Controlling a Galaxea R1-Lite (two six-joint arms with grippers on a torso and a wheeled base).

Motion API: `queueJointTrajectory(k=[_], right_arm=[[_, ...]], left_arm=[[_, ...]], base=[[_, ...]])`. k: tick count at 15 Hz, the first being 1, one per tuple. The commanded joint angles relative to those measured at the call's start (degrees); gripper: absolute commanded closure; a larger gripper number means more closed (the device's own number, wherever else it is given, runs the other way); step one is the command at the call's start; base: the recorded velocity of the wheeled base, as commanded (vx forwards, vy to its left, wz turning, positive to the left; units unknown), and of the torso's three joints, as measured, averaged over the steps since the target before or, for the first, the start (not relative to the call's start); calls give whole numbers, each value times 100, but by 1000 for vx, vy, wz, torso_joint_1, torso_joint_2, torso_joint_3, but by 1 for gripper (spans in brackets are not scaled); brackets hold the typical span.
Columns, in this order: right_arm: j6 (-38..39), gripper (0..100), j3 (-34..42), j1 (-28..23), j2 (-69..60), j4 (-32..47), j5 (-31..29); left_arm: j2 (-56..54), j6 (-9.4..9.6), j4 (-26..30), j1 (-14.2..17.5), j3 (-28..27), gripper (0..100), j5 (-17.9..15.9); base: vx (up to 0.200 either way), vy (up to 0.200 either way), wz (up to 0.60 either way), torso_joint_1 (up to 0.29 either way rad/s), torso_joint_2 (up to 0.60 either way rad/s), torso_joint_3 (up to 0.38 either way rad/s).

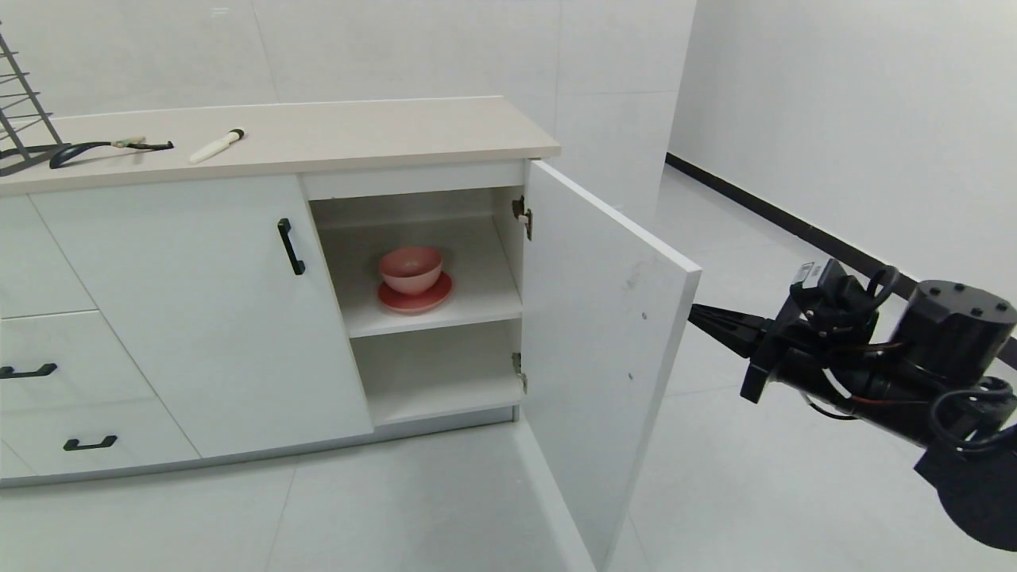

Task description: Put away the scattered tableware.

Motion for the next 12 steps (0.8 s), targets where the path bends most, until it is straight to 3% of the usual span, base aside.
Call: queueJointTrajectory(k=[1, 9, 12], right_arm=[[1, 100, -260, 194, 296, -4, 0], [1, 100, -216, 835, 314, -13, 0], [9, 100, -383, 1389, 305, -13, -17]], left_arm=[[0, -7, 0, 0, 0, 0, 1], [0, -7, 0, 0, 0, 0, 1], [0, -7, 0, 0, 0, 0, 1]], base=[[0, 0, 0, 0, 0, 0], [0, 0, 0, 0, 0, 0], [0, 0, 0, 0, 0, 0]])
